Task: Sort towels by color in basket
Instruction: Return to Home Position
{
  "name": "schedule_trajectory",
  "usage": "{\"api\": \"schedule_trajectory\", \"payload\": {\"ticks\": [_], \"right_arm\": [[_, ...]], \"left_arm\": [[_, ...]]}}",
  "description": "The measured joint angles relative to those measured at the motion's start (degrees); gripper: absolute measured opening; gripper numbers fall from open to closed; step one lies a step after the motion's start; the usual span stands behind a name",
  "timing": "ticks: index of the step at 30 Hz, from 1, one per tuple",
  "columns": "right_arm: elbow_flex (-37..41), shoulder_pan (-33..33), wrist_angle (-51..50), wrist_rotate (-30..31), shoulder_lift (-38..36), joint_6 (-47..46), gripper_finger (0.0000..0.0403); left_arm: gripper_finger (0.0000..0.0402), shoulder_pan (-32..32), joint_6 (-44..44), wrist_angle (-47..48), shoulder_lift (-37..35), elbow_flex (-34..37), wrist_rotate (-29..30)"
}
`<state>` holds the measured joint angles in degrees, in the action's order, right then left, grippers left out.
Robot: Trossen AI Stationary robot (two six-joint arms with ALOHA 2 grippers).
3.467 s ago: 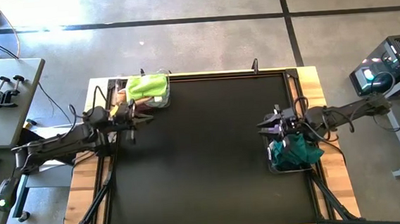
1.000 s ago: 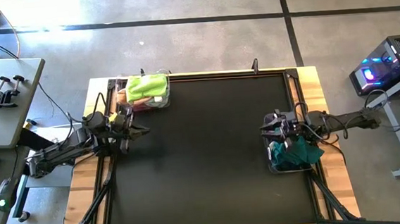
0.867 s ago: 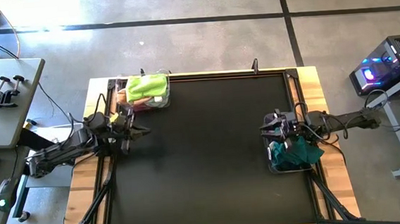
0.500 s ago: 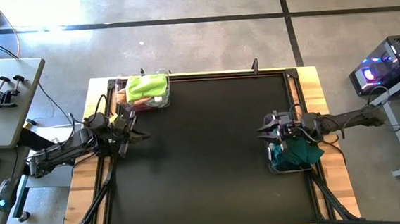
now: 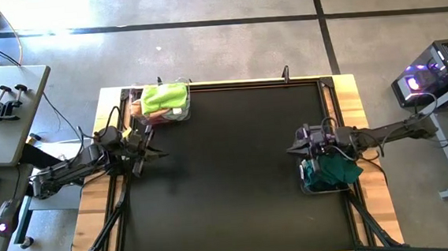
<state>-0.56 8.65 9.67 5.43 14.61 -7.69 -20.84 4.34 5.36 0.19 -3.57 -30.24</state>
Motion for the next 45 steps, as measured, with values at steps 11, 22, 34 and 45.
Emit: {"api": "schedule_trajectory", "payload": {"ticks": [11,22,34,45], "right_arm": [[0.02,-0.02,-2.72,1.51,-6.82,0.24,0.0001],[0.03,-0.02,-3.09,1.62,-7.23,-0.77,0.0001],[0.04,0.00,-6.33,1.34,-7.23,-2.95,0.0000],[0.04,-0.02,-6.06,2.31,-7.23,-1.14,0.0000]], "left_arm": [[0.0000,3.29,1.42,0.10,0.00,0.14,17.13],[0.0000,18.43,1.10,-6.06,0.00,2.89,29.21],[0.0000,22.16,-1.95,-6.07,0.56,2.89,32.87],[0.0000,18.81,-1.58,-6.16,5.43,2.89,33.56]]}}
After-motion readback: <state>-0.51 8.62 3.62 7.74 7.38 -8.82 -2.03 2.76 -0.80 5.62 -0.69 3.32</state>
